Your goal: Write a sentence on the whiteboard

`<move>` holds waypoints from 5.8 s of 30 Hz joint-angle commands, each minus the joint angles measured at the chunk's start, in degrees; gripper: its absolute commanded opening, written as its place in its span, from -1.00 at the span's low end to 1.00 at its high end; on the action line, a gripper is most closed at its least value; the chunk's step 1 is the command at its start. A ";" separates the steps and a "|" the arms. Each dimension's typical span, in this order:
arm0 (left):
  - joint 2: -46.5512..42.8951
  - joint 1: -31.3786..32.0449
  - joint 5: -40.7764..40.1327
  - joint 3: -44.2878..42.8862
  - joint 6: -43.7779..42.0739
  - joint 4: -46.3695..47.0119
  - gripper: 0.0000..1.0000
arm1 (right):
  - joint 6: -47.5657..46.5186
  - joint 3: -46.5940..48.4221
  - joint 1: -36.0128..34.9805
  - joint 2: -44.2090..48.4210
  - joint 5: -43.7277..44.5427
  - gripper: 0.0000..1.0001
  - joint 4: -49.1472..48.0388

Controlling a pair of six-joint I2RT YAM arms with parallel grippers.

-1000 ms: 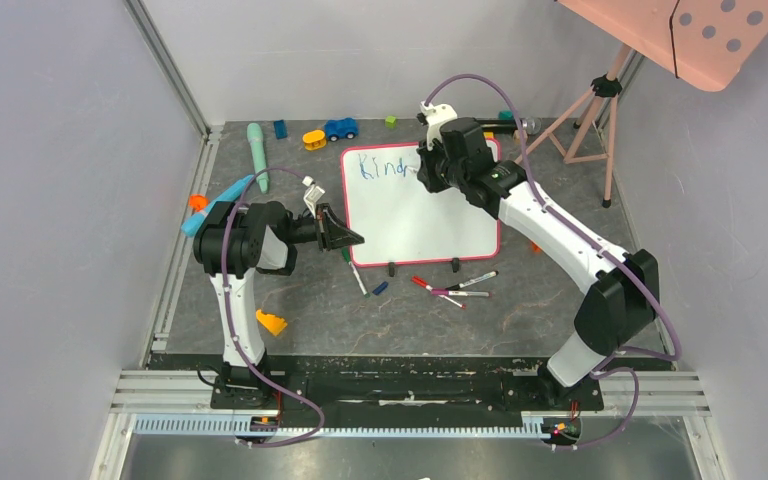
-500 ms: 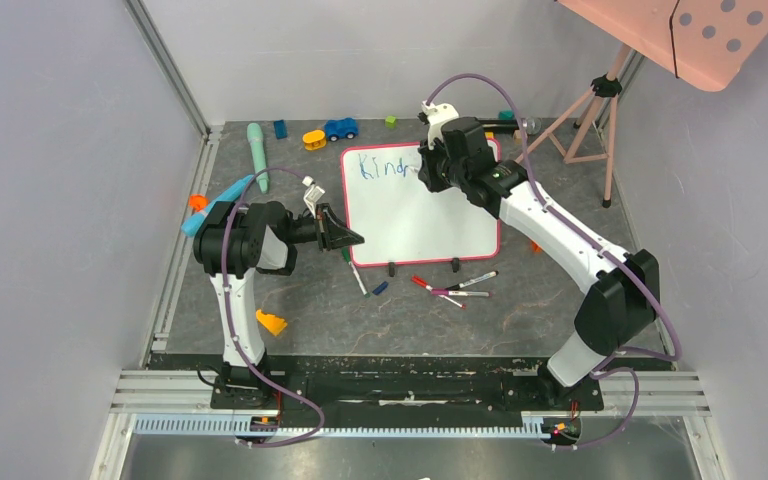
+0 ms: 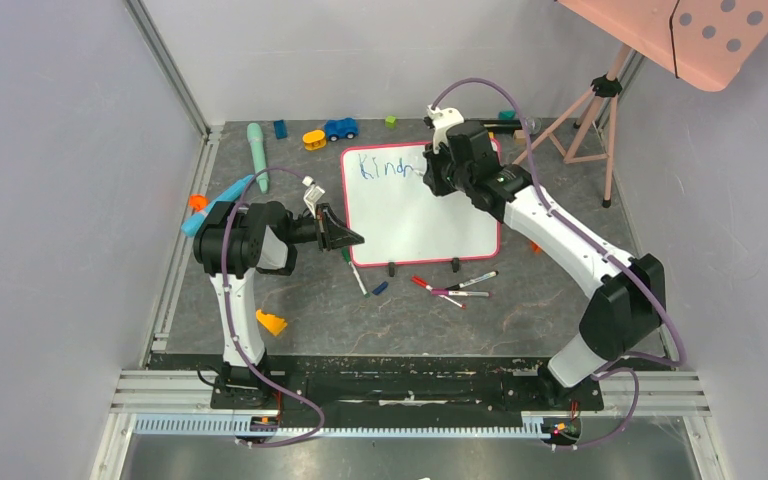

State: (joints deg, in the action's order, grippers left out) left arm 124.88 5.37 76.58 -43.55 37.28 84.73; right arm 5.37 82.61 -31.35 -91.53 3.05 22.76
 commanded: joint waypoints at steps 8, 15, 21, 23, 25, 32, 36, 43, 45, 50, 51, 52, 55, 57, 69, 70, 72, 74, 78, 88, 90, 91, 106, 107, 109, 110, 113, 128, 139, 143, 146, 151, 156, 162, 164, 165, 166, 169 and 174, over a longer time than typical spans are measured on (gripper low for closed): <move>1.24 0.28 2.40 -0.05 -7.05 4.49 -0.96 | 0.22 -2.78 0.92 1.35 1.01 -1.00 -0.52; 1.25 0.18 2.36 -0.04 -7.04 4.48 -0.96 | 0.36 -1.75 0.92 1.54 0.80 -1.00 -0.18; 1.29 0.22 2.39 -0.04 -7.06 4.48 -0.96 | 0.31 2.28 0.94 2.11 -2.60 -1.00 1.04; 1.24 0.22 2.37 -0.09 -7.05 4.48 -0.96 | 0.10 3.28 0.93 2.04 -2.83 -1.00 1.55; 1.24 0.20 2.43 -0.07 -7.10 4.46 -0.96 | -0.09 3.73 0.94 2.23 -2.90 -1.00 1.81; 1.24 0.23 2.50 -0.05 -7.04 4.48 -0.96 | -0.36 4.62 1.20 2.42 -2.56 -1.00 2.11; 1.24 0.19 2.45 -0.07 -7.05 4.48 -0.96 | -0.54 4.97 1.46 2.12 -0.78 -1.00 2.15; 1.29 0.25 2.53 -0.20 -6.98 4.48 -0.96 | -1.02 4.89 1.66 1.31 -0.59 -1.00 2.46; 1.24 0.23 2.55 -0.13 -6.96 4.48 -0.96 | -0.97 4.80 1.65 1.11 -0.89 -1.00 2.49; 1.24 0.22 2.49 -0.16 -6.98 4.48 -0.96 | -0.97 4.76 1.69 0.59 -2.35 -1.00 2.50; 1.30 0.25 2.50 -0.13 -7.00 4.48 -0.96 | -0.95 4.68 1.71 0.50 -2.35 -1.00 2.46; 1.25 0.23 2.55 -0.16 -6.96 4.49 -0.96 | -0.89 4.58 1.65 0.41 -2.22 -1.00 2.47; 1.25 0.27 2.54 -0.14 -7.00 4.48 -0.96 | -0.63 4.38 1.71 0.13 -1.17 -1.00 2.48; 1.24 0.22 2.51 -0.14 -6.95 4.53 -0.96 | -0.46 4.39 1.73 0.08 0.33 -1.00 2.71; 1.24 0.22 2.41 -0.13 -6.96 4.50 -0.96 | -0.12 3.44 2.18 1.09 3.84 -1.00 3.42; 1.24 0.21 2.37 -0.15 -6.96 4.50 -0.96 | -0.14 3.43 2.18 1.09 3.86 -1.00 3.30; 1.25 0.21 2.36 -0.13 -6.99 4.48 -0.96 | -0.10 3.73 2.34 0.99 3.64 -1.00 3.03; 1.24 0.22 2.45 -0.13 -6.96 4.52 -0.96 | -0.15 4.41 2.32 0.50 3.37 -1.00 3.02; 1.24 0.19 2.40 -0.13 -6.97 4.48 -0.96 | -0.31 5.75 2.35 -0.37 2.90 -1.00 2.95; 1.24 0.25 2.39 -0.14 -7.00 4.48 -0.96 | -0.20 7.39 2.34 -1.60 1.54 -1.00 2.50; 1.24 0.22 2.35 -0.15 -7.00 4.48 -0.96 | -0.21 7.39 2.35 -1.64 1.06 -1.00 2.40; 1.24 0.25 2.35 -0.13 -6.96 4.48 -0.96 | -0.19 7.31 2.32 -1.73 0.87 -1.00 2.21; 1.24 0.26 2.37 -0.07 -6.96 4.48 -0.96 | -0.07 4.23 2.40 -0.60 -1.99 -1.00 1.98; 1.24 0.28 2.37 -0.04 -6.96 4.48 -0.96 | -0.14 3.62 2.36 -0.31 -1.99 -1.00 2.05; 1.24 0.21 2.37 -0.05 -6.98 4.48 -0.96 | -0.25 2.62 2.36 0.06 -1.90 -1.00 2.33; 1.24 0.26 2.40 -0.10 -6.98 4.48 -0.96 | -0.23 1.90 2.35 0.39 -1.82 -1.00 2.41; 1.24 0.18 2.45 -0.04 -6.96 4.48 -0.96 | -0.39 0.44 2.39 1.17 -1.16 -1.00 2.42; 1.24 0.21 2.45 -0.08 -6.98 4.48 -0.96 | -0.88 2.24 2.37 3.04 1.13 -1.00 3.03; 1.24 0.30 2.42 -0.13 -7.01 4.48 -0.96 | -2.08 4.75 2.79 4.20 -7.89 -1.00 4.60; 1.24 0.25 2.44 -0.13 -7.03 4.48 -0.96 | -1.99 4.84 2.97 4.20 -6.28 -1.00 4.33; 1.23 0.20 2.53 -0.17 -6.96 4.48 -0.96 | -1.76 4.73 3.14 4.38 -3.46 -1.00 4.07; 1.23 0.19 2.45 -0.13 -6.96 4.48 -0.96 | -1.54 4.66 3.58 4.04 0.30 -1.00 3.65; 1.24 0.26 2.45 -0.13 -6.98 4.48 -0.96 | -1.27 4.54 3.73 3.65 0.28 -1.00 2.70; 1.23 0.24 2.45 -0.12 -7.02 4.48 -0.96 | -1.25 5.45 3.84 2.73 0.03 -1.00 2.34; 1.24 0.21 2.44 -0.13 -6.98 4.48 -0.96 | -1.24 5.55 3.84 2.58 0.16 -1.00 2.12; 1.24 0.25 2.49 -0.11 -7.04 4.49 -0.96 | -1.27 5.60 3.84 2.49 0.17 -1.00 2.02; 1.25 0.23 2.51 -0.14 -6.96 4.48 -0.96 | -1.24 5.58 3.83 2.42 0.36 -1.00 1.98; 1.26 0.25 2.46 -0.17 -7.00 4.49 -0.96 | -1.25 5.61 3.90 2.02 0.72 -1.00 2.02; 1.29 0.21 2.49 -0.13 -7.00 4.48 -0.96 | -1.47 5.55 3.93 1.52 1.38 -1.00 1.67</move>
State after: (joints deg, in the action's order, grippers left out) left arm 124.88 5.37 76.90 -43.57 37.28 84.97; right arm 4.25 85.49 -27.81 -89.32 3.14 26.92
